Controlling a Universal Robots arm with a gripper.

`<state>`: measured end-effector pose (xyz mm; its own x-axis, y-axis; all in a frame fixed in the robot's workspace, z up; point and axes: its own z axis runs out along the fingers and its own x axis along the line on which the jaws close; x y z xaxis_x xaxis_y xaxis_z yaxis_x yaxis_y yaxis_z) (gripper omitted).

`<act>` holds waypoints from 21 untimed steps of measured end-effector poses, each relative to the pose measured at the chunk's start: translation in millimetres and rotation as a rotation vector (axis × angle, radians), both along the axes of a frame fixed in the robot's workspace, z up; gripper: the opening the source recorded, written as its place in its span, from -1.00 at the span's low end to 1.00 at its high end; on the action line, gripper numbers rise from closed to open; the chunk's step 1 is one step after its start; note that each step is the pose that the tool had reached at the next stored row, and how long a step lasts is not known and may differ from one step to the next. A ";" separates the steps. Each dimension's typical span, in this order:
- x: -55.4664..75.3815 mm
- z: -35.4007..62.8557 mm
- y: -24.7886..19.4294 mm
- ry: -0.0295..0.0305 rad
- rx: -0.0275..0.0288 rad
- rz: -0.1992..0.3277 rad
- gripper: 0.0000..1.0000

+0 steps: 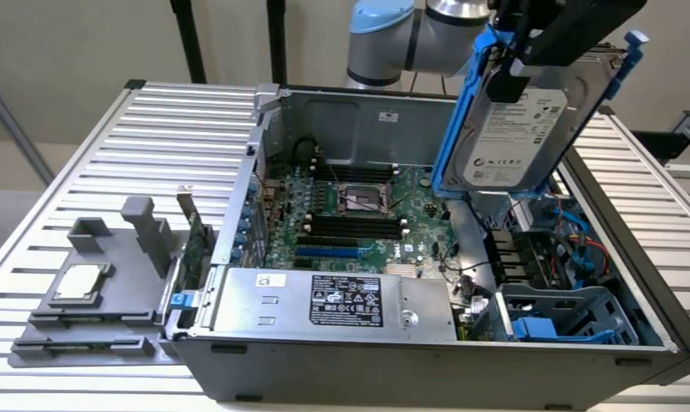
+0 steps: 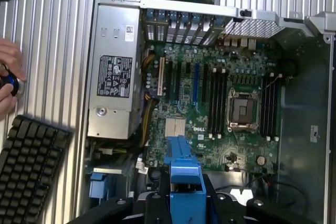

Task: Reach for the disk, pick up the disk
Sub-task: 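Pick up the disk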

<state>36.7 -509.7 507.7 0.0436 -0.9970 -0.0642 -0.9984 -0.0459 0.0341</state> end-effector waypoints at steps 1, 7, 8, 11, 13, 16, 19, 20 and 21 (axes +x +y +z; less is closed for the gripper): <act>4.1 -0.2 -1.8 0.0000 0.0000 0.000 -0.35; 24.6 -1.7 -16.2 0.0000 0.0000 0.000 -0.35; 27.5 -1.8 -18.7 0.0000 0.0000 0.000 -0.35; 35.3 -2.2 -26.4 0.0000 0.0000 0.000 -0.35; 39.6 -2.5 -31.6 0.0000 0.0000 0.000 -0.35; 44.3 -2.7 -39.2 0.0000 0.0000 0.000 -0.35; 47.4 -2.8 -46.9 0.0004 0.0001 0.000 -0.35; 48.2 -2.8 -49.4 0.0006 0.0000 0.000 -0.35; 49.1 -2.8 -51.9 0.0009 0.0000 0.000 -0.35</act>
<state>85.8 -561.6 505.0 0.0435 -0.9970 -0.0642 -0.9983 -0.0458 0.0350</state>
